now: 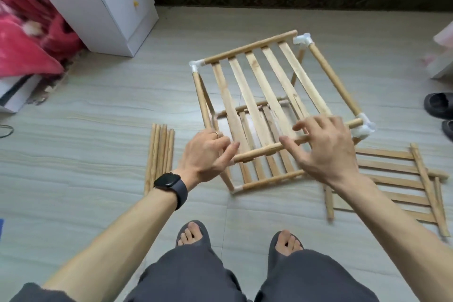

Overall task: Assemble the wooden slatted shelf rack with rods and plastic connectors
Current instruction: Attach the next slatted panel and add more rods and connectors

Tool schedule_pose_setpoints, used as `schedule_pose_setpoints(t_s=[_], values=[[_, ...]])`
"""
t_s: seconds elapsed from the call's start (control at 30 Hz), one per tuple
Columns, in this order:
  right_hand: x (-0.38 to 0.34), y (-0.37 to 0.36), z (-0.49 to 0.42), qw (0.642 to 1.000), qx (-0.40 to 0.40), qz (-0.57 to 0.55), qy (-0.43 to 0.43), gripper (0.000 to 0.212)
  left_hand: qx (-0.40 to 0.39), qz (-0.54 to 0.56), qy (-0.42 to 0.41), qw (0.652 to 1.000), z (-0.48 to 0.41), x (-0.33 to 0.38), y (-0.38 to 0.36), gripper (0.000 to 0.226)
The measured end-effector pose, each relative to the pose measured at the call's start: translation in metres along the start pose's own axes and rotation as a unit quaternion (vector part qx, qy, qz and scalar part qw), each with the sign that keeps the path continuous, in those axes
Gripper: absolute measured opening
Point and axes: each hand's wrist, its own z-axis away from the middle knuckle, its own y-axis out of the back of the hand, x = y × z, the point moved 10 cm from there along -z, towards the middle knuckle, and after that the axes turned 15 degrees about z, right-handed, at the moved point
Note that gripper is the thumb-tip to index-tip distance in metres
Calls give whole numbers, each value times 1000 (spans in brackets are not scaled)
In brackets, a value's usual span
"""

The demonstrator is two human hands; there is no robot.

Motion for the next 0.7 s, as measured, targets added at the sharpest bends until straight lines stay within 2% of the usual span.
schedule_pose_setpoints(t_s=[0.07,0.1,0.13,0.17,0.23,0.3,0.33,0.43,0.47,0.53,0.6,0.7], values=[[-27,-21,-6,987,-78,109,88,60,116,39,76,990,2,-17,25,30],[-39,-32,-6,976,-105,143,128,66,163,65,130,976,3,-29,33,25],[-50,-39,-6,969,-111,157,158,69,185,121,197,955,4,-44,35,33],[-58,-43,-7,966,-106,158,174,71,183,208,273,921,5,-61,28,42],[-66,-51,-12,967,-100,158,176,72,135,357,381,842,8,-81,2,39],[-74,-57,-15,970,-85,149,170,67,99,379,400,829,6,-87,-10,28],[-79,-58,-16,974,-65,140,168,64,110,395,395,822,6,-91,-10,26],[-95,-59,-8,969,-3,136,205,51,131,513,372,762,4,-91,-17,22],[-99,-61,-5,965,11,135,223,46,135,532,366,752,3,-90,-17,21],[-101,-61,-5,963,26,128,235,46,146,526,366,754,3,-91,-17,15],[-105,-62,-9,963,24,120,240,47,159,494,371,770,2,-92,-15,10],[-117,-62,-12,962,12,108,252,46,162,461,385,783,3,-97,-13,23]])
